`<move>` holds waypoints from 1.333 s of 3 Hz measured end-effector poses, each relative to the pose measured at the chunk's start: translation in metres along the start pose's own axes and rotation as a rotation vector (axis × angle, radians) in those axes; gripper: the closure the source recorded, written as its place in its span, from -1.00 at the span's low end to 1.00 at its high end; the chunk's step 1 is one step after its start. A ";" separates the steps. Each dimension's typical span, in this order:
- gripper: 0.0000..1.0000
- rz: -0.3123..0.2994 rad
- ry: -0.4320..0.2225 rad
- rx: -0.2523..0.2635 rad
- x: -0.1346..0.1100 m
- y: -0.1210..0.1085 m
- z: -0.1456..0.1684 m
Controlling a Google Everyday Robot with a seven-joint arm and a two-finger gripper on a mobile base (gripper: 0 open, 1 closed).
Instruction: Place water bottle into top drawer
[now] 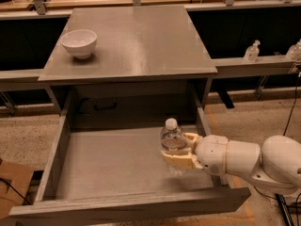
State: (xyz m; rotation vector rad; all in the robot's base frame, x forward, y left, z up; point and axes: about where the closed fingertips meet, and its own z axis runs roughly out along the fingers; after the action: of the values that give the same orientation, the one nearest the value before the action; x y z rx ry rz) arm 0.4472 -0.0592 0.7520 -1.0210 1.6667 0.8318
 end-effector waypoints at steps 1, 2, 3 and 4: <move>1.00 -0.026 -0.004 0.013 0.001 -0.013 0.000; 1.00 -0.044 -0.029 0.030 0.005 -0.032 0.006; 0.63 -0.039 -0.051 0.034 0.017 -0.049 0.017; 0.19 -0.035 -0.077 0.040 0.027 -0.061 0.027</move>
Offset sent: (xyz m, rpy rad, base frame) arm 0.0544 -0.0175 -0.0191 0.0230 -0.0916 -0.0437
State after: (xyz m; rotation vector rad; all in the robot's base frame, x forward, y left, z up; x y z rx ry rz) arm 0.5084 -0.0669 0.7147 -0.9764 1.5902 0.8025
